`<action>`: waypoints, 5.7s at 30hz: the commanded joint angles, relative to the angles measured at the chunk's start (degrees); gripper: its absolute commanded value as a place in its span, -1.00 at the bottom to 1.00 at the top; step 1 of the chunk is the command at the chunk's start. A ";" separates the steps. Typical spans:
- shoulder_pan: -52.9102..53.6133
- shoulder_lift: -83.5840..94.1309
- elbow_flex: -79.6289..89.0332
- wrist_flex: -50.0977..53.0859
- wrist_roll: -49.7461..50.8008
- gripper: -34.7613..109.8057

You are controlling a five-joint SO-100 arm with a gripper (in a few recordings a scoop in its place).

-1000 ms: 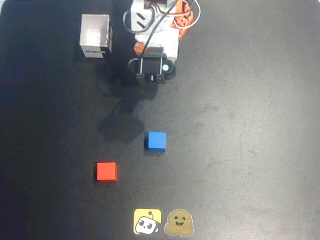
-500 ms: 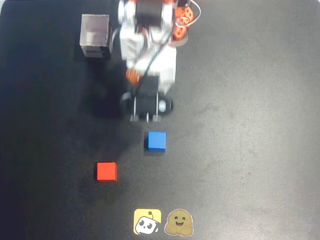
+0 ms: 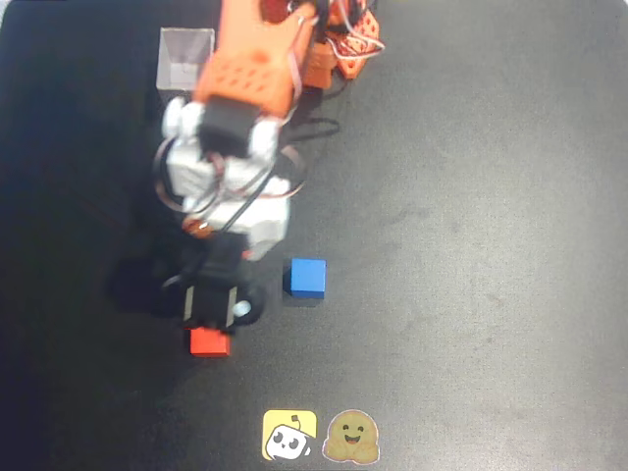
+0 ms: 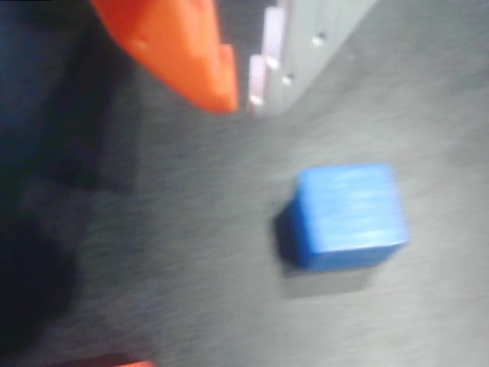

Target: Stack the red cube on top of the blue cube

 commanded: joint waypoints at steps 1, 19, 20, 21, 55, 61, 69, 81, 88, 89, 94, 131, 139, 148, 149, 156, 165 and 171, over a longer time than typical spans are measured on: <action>2.46 -2.72 -6.77 2.20 -2.37 -0.52; 6.77 -7.21 -9.93 2.11 -8.17 -0.52; 6.77 -7.65 -9.93 1.58 -8.79 -0.52; 6.68 -8.09 -10.02 1.41 -8.88 -0.52; 2.29 -48.43 -63.98 11.69 -1.49 -0.29; 1.05 -50.98 -63.72 11.69 -1.49 -0.22; 0.62 -54.49 -64.07 11.69 -1.58 -0.21; 1.32 -56.95 -62.49 11.78 -2.46 -0.25; 1.85 -57.22 -61.08 11.78 -2.90 -0.26; 1.93 -57.39 -61.08 11.78 -2.99 -0.26; 2.55 -58.18 -61.08 11.78 -3.16 -0.31; -0.35 -0.70 -9.14 10.63 -4.13 -0.52; -5.54 15.03 11.51 2.64 2.55 -0.52; -10.99 20.74 23.73 -6.15 7.56 -0.52; -11.87 21.18 24.52 -6.77 8.26 -0.52; -18.81 21.01 27.51 -10.72 13.18 -0.52; -19.60 15.91 27.95 -15.91 13.18 -0.52; -17.58 14.24 28.30 -17.67 11.95 -0.52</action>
